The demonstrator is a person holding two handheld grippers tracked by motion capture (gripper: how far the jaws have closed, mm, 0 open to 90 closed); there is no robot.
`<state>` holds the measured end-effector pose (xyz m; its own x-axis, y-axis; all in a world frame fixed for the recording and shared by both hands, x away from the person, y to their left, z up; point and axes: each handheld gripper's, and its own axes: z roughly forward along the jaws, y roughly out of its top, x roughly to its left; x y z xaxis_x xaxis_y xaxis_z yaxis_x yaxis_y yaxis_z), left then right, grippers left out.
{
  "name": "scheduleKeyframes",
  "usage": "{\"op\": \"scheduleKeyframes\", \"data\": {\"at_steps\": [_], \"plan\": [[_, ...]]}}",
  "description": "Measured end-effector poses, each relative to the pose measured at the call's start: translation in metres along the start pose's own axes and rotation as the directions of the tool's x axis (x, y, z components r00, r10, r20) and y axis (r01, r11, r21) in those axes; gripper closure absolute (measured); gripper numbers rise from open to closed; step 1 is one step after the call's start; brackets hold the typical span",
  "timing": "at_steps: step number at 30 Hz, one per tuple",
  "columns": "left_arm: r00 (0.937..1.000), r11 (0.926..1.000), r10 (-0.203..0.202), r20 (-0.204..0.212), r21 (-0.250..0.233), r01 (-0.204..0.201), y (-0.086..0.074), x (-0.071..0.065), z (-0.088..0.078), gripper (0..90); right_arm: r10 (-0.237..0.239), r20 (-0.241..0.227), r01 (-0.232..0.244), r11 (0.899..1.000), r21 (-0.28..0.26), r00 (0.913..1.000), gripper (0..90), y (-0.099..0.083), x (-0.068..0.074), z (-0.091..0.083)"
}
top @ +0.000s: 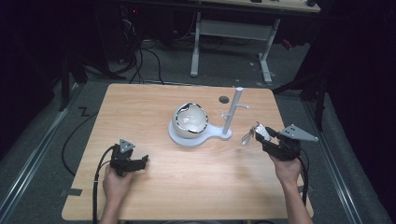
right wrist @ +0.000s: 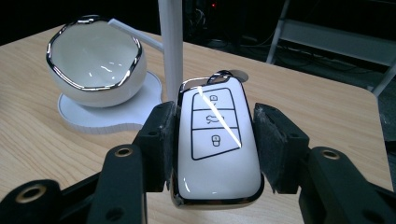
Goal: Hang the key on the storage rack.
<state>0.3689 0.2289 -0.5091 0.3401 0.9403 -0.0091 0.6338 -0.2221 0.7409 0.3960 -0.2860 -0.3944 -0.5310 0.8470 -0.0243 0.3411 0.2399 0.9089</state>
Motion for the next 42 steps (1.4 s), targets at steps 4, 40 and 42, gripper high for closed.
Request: {"op": "scheduleKeyframes", "data": {"at_steps": [4,40,42], "plan": [[1.0000,1.0000,0.000,0.000,0.000,0.000,0.000,0.000,0.000,18.7,0.002,0.000,-0.002,1.000,-0.009,1.0000,50.9,0.005,-0.001,-0.001],[1.0000,1.0000,0.000,0.000,0.000,0.000,0.000,0.000,0.000,18.7,0.020,-0.010,-0.021,0.998,-0.064,0.9998,50.8,0.063,-0.010,-0.003],[1.0000,1.0000,0.000,0.000,0.000,0.000,0.000,0.000,0.000,18.7,0.026,-0.009,-0.027,0.998,-0.063,0.9996,50.8,0.066,-0.011,-0.002]]}}
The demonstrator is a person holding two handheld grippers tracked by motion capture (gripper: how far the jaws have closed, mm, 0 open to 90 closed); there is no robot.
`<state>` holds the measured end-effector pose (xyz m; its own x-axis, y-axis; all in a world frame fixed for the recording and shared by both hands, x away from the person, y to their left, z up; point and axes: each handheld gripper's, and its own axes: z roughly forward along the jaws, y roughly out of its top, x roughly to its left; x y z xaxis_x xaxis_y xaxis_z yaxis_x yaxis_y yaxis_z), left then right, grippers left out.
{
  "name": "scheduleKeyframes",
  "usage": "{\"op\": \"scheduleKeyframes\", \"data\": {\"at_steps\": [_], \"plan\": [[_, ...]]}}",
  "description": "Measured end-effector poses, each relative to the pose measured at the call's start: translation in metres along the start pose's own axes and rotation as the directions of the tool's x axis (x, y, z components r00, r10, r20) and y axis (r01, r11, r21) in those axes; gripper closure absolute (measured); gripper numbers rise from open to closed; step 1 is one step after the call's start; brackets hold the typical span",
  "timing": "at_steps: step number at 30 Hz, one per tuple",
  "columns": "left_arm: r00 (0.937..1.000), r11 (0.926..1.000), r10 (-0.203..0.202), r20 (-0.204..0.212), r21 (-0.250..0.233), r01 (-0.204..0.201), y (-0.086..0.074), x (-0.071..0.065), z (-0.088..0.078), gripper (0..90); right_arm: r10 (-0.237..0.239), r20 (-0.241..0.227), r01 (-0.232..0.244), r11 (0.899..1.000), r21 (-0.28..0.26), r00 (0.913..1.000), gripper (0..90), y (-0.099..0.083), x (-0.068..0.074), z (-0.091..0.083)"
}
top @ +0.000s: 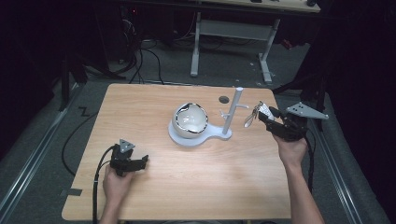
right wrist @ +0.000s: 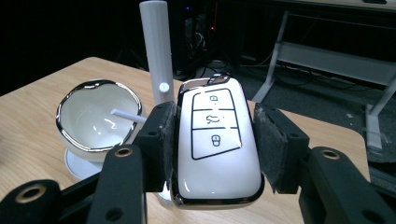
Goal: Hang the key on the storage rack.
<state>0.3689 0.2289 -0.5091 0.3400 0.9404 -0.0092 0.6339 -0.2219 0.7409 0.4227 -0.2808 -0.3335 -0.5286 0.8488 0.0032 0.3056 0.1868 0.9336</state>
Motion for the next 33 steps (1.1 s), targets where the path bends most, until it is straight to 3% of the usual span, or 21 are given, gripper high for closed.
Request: {"op": "scheduleKeyframes", "data": {"at_steps": [10,33], "plan": [[1.0000,1.0000,0.000,0.000,0.000,0.000,0.000,0.000,0.000,18.7,0.015,-0.006,-0.015,1.000,-0.018,0.9999,50.8,0.009,0.002,0.001],[1.0000,1.0000,0.001,0.000,0.000,-0.001,0.000,0.000,0.000,18.7,0.002,-0.037,-0.003,0.999,-0.036,0.9993,50.8,0.022,0.016,0.009]]}}
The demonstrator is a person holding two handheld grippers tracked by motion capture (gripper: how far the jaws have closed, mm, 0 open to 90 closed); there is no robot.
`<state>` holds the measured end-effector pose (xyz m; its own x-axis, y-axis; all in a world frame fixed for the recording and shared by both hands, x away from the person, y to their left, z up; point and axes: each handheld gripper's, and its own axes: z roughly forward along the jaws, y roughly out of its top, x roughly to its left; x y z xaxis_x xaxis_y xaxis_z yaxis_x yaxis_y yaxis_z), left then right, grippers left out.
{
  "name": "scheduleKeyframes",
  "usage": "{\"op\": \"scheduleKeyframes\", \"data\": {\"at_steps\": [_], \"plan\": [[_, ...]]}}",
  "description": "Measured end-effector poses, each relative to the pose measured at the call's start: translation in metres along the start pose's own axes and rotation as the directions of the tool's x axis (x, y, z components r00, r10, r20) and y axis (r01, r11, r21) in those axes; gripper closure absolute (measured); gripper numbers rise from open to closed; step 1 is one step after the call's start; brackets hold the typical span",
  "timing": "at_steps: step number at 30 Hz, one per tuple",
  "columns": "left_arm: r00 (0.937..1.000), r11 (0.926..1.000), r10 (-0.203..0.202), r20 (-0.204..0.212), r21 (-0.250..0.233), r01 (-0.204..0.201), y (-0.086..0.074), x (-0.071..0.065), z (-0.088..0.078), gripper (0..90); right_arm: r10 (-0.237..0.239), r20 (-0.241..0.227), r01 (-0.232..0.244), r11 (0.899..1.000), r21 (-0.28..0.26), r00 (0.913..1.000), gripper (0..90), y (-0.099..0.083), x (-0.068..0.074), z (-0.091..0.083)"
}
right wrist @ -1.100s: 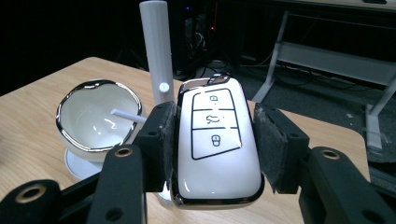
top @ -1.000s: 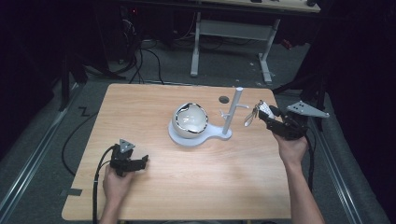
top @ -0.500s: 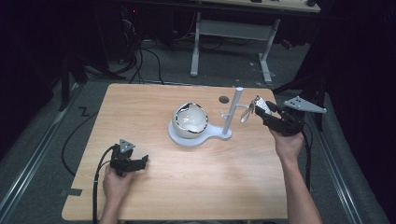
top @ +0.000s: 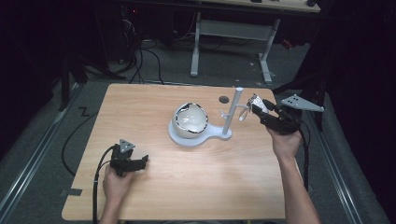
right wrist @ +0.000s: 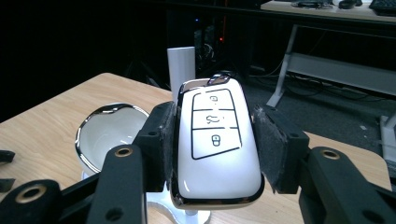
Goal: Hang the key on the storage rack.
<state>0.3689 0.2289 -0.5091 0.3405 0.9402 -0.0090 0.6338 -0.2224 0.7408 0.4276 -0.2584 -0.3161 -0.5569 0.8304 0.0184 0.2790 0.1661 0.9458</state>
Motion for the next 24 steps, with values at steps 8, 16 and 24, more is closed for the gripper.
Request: {"op": "scheduleKeyframes", "data": {"at_steps": [8,16,24], "plan": [[1.0000,1.0000,0.000,0.000,0.000,0.000,0.0000,0.0000,0.0000,18.7,-0.014,-0.015,0.014,1.000,0.001,0.9998,50.8,0.0006,0.0069,-0.0018],[1.0000,1.0000,0.000,0.000,0.000,0.000,0.0000,0.0000,0.0000,18.7,-0.015,-0.026,0.015,1.000,-0.003,0.9996,50.8,0.0000,0.0092,-0.0066],[1.0000,1.0000,0.000,0.000,0.000,0.000,0.0000,0.0000,0.0000,18.7,-0.008,-0.033,0.008,1.000,-0.007,0.9994,50.9,0.0021,0.0088,-0.0062]]}}
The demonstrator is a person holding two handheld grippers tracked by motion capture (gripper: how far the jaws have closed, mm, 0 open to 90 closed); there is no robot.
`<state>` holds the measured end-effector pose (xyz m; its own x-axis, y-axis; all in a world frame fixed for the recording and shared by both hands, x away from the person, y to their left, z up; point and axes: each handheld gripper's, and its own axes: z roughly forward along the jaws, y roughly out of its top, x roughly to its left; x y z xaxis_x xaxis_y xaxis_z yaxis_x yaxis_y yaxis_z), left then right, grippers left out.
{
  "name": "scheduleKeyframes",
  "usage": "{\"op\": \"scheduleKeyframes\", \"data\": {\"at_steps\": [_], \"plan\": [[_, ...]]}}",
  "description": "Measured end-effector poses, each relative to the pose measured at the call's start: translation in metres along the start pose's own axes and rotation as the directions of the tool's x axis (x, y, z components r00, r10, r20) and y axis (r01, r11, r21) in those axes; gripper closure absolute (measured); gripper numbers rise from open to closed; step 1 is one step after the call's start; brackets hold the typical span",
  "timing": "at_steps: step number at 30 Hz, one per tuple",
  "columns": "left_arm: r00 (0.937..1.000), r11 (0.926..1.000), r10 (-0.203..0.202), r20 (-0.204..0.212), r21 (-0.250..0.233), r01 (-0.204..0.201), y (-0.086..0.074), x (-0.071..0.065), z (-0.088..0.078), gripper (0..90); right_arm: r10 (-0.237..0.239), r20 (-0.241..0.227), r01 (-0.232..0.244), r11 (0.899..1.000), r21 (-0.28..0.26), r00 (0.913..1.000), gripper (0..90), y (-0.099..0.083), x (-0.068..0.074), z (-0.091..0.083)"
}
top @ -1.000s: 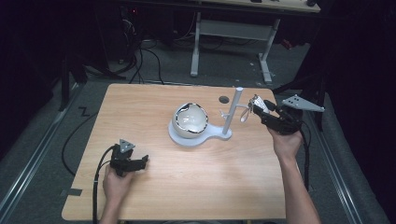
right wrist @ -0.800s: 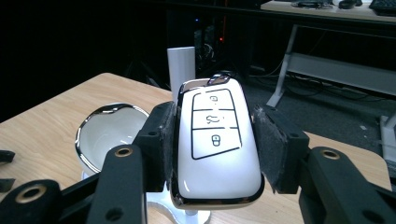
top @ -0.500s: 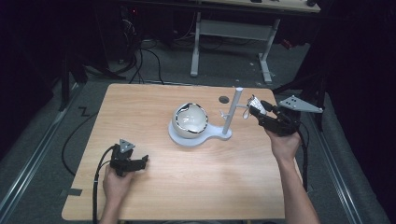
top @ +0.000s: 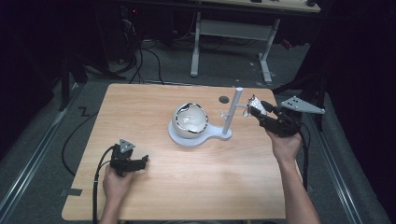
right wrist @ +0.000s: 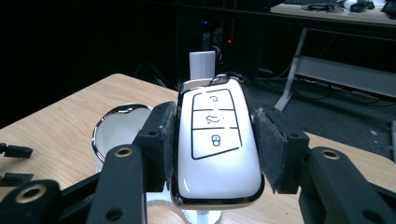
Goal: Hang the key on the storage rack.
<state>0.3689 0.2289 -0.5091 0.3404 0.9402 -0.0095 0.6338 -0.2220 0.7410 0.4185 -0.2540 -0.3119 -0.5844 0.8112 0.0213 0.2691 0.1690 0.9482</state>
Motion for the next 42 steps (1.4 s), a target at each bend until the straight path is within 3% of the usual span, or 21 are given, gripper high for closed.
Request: {"op": "scheduleKeyframes", "data": {"at_steps": [9,42], "plan": [[1.0000,1.0000,0.000,0.000,0.000,0.000,0.000,0.000,0.000,18.7,-0.010,-0.008,0.010,1.000,0.010,0.9999,50.8,0.003,0.005,0.008],[1.0000,1.0000,0.000,0.000,0.000,0.000,0.000,0.000,0.000,18.7,0.052,0.016,-0.053,0.997,0.058,0.9985,50.7,-0.018,-0.020,0.015]]}}
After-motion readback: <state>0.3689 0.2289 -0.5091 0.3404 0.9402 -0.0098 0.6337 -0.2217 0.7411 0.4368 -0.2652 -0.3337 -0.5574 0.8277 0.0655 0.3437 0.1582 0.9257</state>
